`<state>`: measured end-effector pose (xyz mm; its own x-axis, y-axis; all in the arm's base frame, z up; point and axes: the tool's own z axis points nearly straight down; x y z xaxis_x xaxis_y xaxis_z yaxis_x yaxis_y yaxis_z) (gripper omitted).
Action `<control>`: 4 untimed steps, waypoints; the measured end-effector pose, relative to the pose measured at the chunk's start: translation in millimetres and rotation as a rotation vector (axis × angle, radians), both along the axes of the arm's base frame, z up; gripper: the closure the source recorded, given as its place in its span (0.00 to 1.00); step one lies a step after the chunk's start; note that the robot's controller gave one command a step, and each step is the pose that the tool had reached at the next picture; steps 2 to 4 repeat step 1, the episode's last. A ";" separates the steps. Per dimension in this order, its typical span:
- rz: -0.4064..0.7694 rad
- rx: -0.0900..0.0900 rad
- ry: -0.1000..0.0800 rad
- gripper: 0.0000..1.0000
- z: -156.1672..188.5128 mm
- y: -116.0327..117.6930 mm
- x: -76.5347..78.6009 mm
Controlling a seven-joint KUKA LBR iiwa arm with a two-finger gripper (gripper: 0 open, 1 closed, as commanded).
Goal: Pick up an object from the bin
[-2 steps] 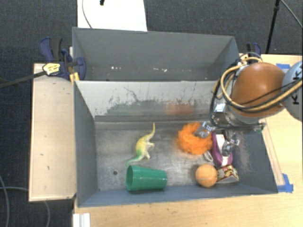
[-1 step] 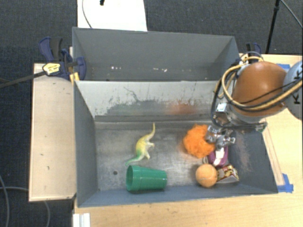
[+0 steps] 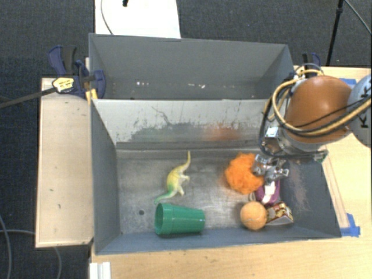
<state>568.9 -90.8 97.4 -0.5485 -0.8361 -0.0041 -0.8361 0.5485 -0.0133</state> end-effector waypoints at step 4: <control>0.030 0.006 0.012 1.00 108.6 45.1 15.1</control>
Offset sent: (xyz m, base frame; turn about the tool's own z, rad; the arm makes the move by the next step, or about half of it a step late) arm 0.0000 0.0000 0.0000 0.0000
